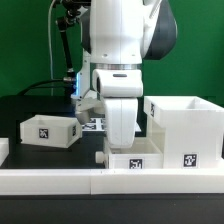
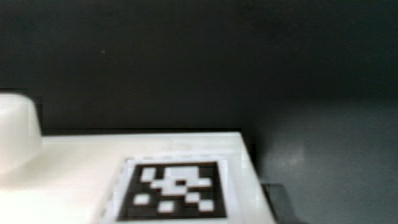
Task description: Assemble drawer
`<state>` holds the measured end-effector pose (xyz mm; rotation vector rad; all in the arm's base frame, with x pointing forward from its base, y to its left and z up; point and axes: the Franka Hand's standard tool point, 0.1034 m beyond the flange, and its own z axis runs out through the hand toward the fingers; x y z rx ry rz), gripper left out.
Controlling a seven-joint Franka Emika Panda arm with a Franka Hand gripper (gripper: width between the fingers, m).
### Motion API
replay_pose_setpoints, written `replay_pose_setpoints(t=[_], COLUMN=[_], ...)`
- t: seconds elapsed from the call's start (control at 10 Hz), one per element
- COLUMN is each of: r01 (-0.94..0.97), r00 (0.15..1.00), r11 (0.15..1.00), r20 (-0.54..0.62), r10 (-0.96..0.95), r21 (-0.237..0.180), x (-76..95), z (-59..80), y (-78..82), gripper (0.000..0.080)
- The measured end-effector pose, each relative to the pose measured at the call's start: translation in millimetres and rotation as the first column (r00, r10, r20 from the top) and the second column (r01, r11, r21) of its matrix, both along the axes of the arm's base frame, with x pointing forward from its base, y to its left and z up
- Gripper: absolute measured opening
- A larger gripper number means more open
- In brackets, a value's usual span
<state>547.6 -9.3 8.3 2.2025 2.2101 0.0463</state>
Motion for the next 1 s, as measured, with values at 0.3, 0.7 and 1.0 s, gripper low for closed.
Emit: replay_pose_setpoints(t=[0.3,0.7,1.0], r01=[0.010,0.013,0.001], r00=[1.000,1.000,0.999], r11=[1.000,1.000,1.000], r20=[0.001,-0.028,-0.046], r10=[-0.010,-0.013,-0.001], r21=[0.001,-0.002,-0.005], x=[0.2,-0.9,-2.1], z=[0.1,0.2,0.4], y=[1.5,-1.0,2.0], gripper=[0.0041,0.0041,0.0041])
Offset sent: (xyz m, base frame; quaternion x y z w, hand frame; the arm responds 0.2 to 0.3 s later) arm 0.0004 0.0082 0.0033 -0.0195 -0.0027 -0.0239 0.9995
